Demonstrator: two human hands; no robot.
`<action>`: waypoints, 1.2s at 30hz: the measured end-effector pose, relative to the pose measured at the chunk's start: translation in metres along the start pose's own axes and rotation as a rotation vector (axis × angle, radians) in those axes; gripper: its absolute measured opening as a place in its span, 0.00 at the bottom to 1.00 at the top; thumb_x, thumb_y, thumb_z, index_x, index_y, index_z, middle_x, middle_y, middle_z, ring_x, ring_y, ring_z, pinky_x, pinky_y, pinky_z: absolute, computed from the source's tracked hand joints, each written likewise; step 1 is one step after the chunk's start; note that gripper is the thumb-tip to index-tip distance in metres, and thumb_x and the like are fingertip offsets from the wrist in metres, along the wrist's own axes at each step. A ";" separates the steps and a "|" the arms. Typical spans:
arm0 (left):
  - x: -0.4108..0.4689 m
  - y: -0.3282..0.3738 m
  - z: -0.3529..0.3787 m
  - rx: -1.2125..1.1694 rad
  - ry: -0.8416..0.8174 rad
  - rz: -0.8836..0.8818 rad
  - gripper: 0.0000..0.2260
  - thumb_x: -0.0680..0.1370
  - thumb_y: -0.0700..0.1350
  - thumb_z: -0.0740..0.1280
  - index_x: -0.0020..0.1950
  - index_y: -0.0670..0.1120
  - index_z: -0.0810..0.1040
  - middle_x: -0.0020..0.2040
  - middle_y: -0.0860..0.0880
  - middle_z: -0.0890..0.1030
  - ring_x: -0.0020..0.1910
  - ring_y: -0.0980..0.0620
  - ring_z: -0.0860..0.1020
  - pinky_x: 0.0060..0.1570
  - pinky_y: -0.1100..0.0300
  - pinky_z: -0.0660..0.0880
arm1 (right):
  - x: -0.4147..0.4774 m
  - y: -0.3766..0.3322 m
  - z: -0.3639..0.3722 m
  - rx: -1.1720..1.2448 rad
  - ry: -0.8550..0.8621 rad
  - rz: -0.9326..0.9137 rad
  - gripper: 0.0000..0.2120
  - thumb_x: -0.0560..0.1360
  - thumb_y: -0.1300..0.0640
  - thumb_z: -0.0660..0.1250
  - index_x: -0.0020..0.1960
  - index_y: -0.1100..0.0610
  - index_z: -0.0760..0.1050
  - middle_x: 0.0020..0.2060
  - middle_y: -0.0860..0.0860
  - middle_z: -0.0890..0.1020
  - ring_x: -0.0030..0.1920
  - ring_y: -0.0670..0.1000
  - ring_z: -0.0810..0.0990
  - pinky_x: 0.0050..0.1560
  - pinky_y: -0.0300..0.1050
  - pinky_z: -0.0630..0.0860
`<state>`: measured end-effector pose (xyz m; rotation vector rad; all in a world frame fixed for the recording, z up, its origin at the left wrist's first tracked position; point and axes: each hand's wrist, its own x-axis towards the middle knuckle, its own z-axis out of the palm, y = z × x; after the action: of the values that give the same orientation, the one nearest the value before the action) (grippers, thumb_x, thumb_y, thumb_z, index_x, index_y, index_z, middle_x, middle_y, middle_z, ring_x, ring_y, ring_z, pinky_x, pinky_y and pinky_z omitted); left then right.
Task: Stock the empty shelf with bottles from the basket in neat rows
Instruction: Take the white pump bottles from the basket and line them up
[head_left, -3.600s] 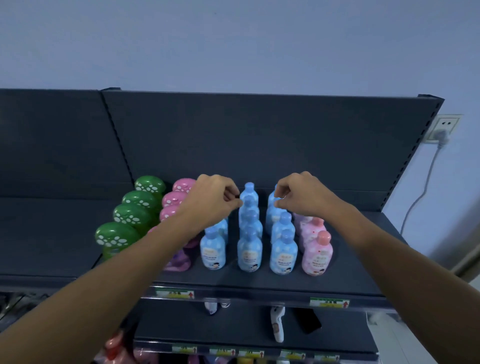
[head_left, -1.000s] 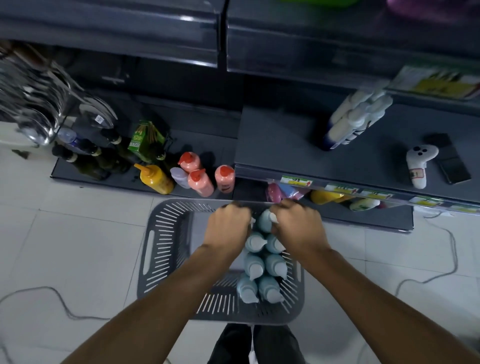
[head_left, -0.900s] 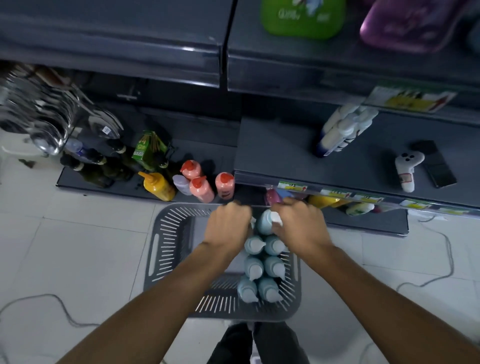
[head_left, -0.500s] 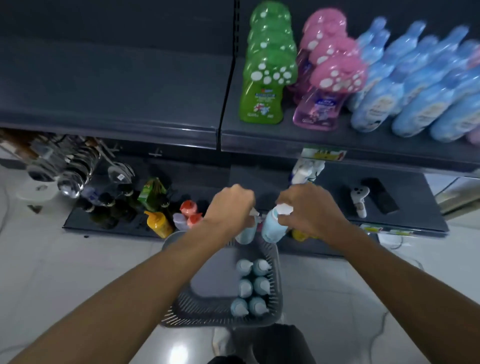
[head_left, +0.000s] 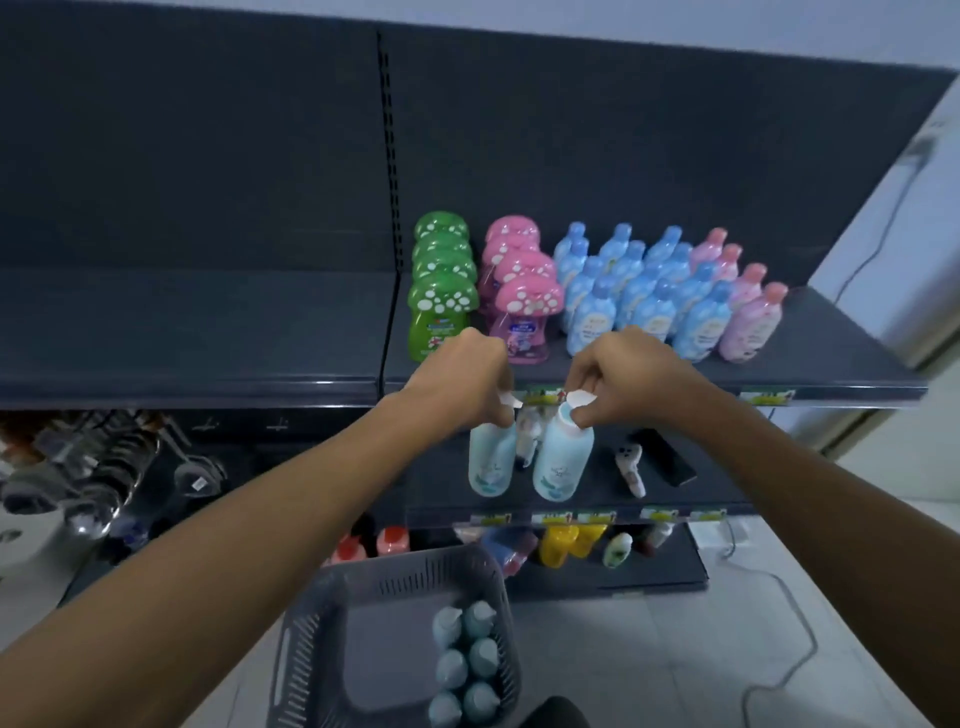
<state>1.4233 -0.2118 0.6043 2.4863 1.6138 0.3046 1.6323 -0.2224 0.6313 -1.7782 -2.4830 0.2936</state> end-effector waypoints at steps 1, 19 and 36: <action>0.003 0.007 -0.006 -0.002 0.009 0.020 0.13 0.67 0.48 0.78 0.50 0.48 0.87 0.45 0.45 0.85 0.44 0.44 0.83 0.44 0.50 0.83 | -0.005 0.004 -0.008 -0.003 0.010 0.001 0.10 0.62 0.51 0.77 0.43 0.49 0.85 0.36 0.41 0.83 0.40 0.42 0.81 0.43 0.49 0.82; 0.074 0.134 -0.065 -0.037 0.062 0.333 0.15 0.65 0.51 0.80 0.48 0.48 0.87 0.34 0.58 0.80 0.34 0.64 0.76 0.38 0.62 0.77 | -0.075 0.100 -0.118 -0.039 0.131 0.131 0.08 0.61 0.52 0.77 0.40 0.45 0.83 0.34 0.41 0.83 0.40 0.42 0.81 0.46 0.48 0.81; 0.235 0.297 -0.011 -0.140 0.056 0.355 0.08 0.68 0.50 0.77 0.43 0.48 0.87 0.34 0.54 0.85 0.40 0.56 0.77 0.53 0.63 0.72 | -0.022 0.338 -0.181 -0.042 0.019 0.066 0.09 0.58 0.46 0.74 0.38 0.44 0.83 0.33 0.34 0.83 0.37 0.35 0.81 0.41 0.43 0.83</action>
<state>1.7754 -0.1171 0.7069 2.6627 1.1153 0.5155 1.9843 -0.1174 0.7427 -1.8731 -2.4382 0.2291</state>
